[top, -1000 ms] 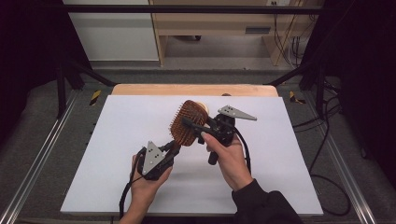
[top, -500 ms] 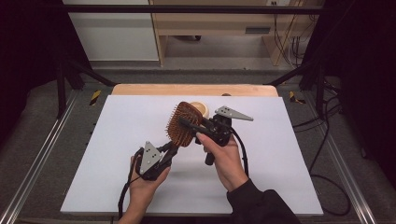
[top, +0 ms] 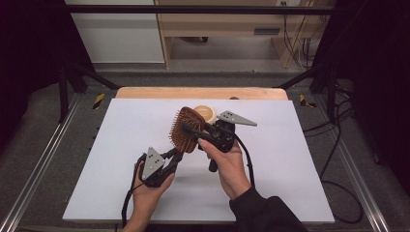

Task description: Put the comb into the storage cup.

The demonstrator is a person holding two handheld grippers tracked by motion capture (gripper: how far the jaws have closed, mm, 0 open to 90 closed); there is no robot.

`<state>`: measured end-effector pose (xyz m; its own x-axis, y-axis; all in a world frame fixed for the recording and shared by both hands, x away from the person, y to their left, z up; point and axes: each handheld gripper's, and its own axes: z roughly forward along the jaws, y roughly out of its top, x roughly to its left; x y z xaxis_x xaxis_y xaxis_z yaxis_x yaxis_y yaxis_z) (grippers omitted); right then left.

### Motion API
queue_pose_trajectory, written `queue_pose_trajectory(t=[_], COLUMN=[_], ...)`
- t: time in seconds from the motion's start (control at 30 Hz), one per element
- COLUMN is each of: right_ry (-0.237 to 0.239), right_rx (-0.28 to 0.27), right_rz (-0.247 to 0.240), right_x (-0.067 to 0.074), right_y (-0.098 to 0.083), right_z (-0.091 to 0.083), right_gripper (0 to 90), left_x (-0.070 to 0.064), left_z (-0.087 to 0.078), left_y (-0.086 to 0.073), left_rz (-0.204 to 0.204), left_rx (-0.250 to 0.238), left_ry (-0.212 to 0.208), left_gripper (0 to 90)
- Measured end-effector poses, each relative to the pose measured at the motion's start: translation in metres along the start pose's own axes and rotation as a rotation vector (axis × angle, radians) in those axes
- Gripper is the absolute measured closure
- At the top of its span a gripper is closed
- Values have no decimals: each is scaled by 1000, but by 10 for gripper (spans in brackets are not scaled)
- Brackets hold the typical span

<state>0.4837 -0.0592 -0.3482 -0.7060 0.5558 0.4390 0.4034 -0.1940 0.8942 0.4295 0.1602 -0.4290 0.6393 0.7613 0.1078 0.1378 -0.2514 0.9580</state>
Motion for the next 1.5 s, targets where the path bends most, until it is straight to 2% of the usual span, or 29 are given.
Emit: queue_pose_trajectory(t=[0.2, 0.5, 0.77, 0.93, 1.07, 1.23, 1.3, 1.4, 1.5], right_ry=[-1, 4, 0, -6, -9, -15, -17, -16, -14], right_rx=[5, 3, -11, -16, -19, -11, -8, -4, -4], right_rz=[-6, 1, -8, -2, 5, 3, 8, 8, 3], right_x=[0, 0, -1, -6, -9, -13, -14, -15, -14], right_y=[0, 1, 5, 6, 8, 10, 10, 10, 12], right_z=[1, 1, 1, 1, 4, 9, 11, 16, 20], right_gripper=[521, 521, 519, 517, 517, 516, 515, 515, 515], left_x=[0, 2, 6, 11, 16, 25, 32, 40, 45], left_z=[0, 1, 0, -2, -4, -19, -27, -36, -42], left_y=[-1, -1, -1, -2, -3, -10, -14, -22, -28], left_rz=[-9, -51, -102, -156, -173, -140, -172, -195, -193], left_rx=[1, -7, -20, -36, -17, 22, 25, 39, 47], left_ry=[-5, -13, -16, -47, -28, 27, 41, 63, 83], left_gripper=[723, 686, 533, 439, 345, 201, 139, 93, 70])
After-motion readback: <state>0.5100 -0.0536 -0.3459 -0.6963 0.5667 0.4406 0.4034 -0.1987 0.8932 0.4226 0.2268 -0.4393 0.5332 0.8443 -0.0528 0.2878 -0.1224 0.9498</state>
